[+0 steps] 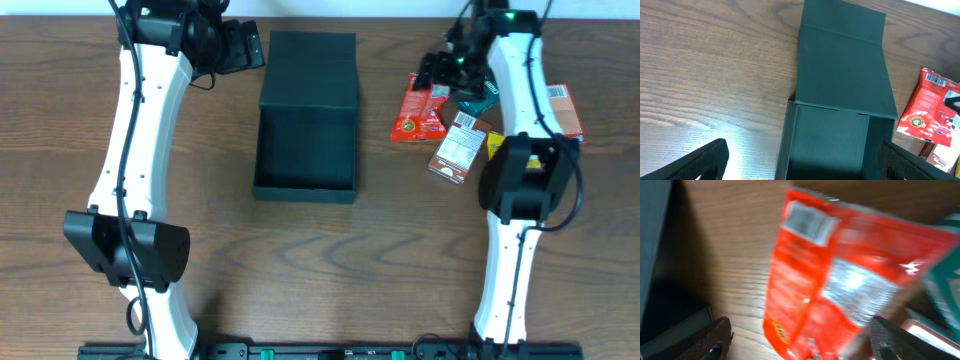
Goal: Pack container
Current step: 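Reach the right gripper to the red chip bag and grasp it, then carry the red chip bag into the box and release it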
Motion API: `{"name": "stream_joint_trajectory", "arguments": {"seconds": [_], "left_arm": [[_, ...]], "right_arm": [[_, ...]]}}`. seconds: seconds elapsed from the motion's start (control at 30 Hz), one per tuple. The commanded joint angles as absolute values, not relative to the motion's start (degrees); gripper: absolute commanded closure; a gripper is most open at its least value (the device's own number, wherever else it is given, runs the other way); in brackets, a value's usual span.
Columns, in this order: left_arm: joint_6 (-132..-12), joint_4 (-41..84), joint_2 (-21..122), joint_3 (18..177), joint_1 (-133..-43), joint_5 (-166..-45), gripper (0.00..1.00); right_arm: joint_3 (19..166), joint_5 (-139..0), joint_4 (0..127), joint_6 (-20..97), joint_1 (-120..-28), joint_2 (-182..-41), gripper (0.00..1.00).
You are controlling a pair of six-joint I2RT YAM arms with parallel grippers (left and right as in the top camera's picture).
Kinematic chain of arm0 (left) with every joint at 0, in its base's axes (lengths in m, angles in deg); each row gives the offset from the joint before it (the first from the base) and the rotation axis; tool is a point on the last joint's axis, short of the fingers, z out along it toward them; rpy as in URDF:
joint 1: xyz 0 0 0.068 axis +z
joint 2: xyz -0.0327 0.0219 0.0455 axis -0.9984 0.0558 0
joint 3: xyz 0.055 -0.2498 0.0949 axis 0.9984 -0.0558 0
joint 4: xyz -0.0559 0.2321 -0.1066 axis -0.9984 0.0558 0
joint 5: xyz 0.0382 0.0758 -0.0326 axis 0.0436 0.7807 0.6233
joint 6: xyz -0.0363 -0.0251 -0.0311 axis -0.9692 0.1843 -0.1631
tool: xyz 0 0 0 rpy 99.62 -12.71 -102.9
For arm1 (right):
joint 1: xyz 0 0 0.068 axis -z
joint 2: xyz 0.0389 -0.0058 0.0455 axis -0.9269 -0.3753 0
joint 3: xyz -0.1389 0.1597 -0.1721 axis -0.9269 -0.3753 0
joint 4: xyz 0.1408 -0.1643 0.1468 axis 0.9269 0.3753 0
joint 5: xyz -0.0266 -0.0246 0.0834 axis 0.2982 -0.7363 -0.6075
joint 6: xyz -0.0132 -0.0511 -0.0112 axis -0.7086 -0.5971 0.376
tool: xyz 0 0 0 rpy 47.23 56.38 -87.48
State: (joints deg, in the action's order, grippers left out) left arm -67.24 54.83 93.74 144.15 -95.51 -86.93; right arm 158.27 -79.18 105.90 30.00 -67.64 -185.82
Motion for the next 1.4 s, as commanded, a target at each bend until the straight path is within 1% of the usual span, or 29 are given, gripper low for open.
{"name": "stream_joint_trajectory", "arguments": {"seconds": [0.0, 0.03, 0.3, 0.33, 0.37, 0.4, 0.43, 0.47, 0.5, 0.53, 0.57, 0.67, 0.73, 0.9, 0.97, 1.1, 1.2, 1.37], "left_arm": [[-66.9, 55.4, 94.0, 144.1, -95.4, -86.3, 0.04], [-66.8, 55.7, 94.0, 144.1, -95.4, -86.3, 0.05], [-66.8, 56.7, 94.0, 144.1, -95.4, -86.3, 0.04], [-66.8, 56.7, 94.0, 144.1, -95.4, -86.3, 0.05], [-66.8, 56.7, 94.0, 144.1, -95.4, -86.3, 0.04], [-66.8, 56.7, 94.0, 144.1, -95.4, -86.3, 0.05], [-66.8, 56.7, 94.0, 144.1, -95.4, -86.3, 0.05], [-66.8, 56.7, 94.0, 144.1, -95.4, -85.9, 0.05], [-66.8, 56.8, 94.0, 144.1, -95.4, -85.1, 0.05], [-66.8, 57.0, 94.0, 144.1, -95.4, -84.0, 0.04], [-66.8, 57.2, 94.0, 144.1, -95.4, -83.0, 0.05], [-66.8, 57.9, 94.0, 144.1, -95.2, -79.0, 0.05], [-66.8, 58.3, 94.0, 144.1, -94.7, -77.5, 0.04], [-66.8, 59.6, 94.0, 144.1, -91.7, -77.4, 0.05], [-66.9, 60.2, 94.0, 144.1, -89.9, -77.5, 0.05], [-66.9, 61.1, 94.0, 144.1, -86.4, -78.0, 0.05], [-66.8, 61.2, 94.0, 144.1, -83.3, -81.0, 0.05], [-66.8, 61.2, 94.0, 144.1, -79.6, -84.0, 0.04]], "right_arm": [[157.2, -76.8, 105.7, 28.4, -68.6, -186.8, 0.13], [156.9, -75.6, 106.0, 29.5, -68.6, -187.0, 0.15], [151.5, -74.8, 105.1, 30.7, -68.4, -187.0, 0.16], [151.0, -74.9, 104.4, 30.7, -68.4, -187.0, 0.19], [150.6, -74.9, 103.8, 30.9, -68.5, -187.0, 0.23], [150.1, -74.9, 103.3, 31.2, -68.5, -187.0, 0.33], [149.7, -75.3, 102.3, 31.3, -68.6, -187.0, 0.52], [149.4, -75.3, 101.7, 31.4, -68.8, -187.0, 0.69], [149.4, -75.3, 101.4, 31.4, -68.8, -187.0, 0.82], [149.3, -75.3, 101.2, 31.4, -68.9, -187.0, 0.93], [149.3, -75.3, 101.1, 31.4, -69.1, -187.0, 0.99], [149.8, -76.3, 100.9, 31.3, -69.3, -186.8, 0.99], [151.2, -79.8, 101.3, 31.3, -69.3, -186.1, 0.99], [156.4, -89.7, 102.5, 31.3, -69.8, -181.6, 0.99], [157.2, -90.9, 103.1, 31.3, -70.7, -178.9, 0.99], [157.2, -90.9, 105.3, 31.3, -74.4, -173.3, 0.99], [157.2, -91.0, 107.2, 32.9, -78.3, -170.0, 0.99], [157.0, -98.5, 109.4, 33.5, -84.3, -168.9, 0.99]]}}
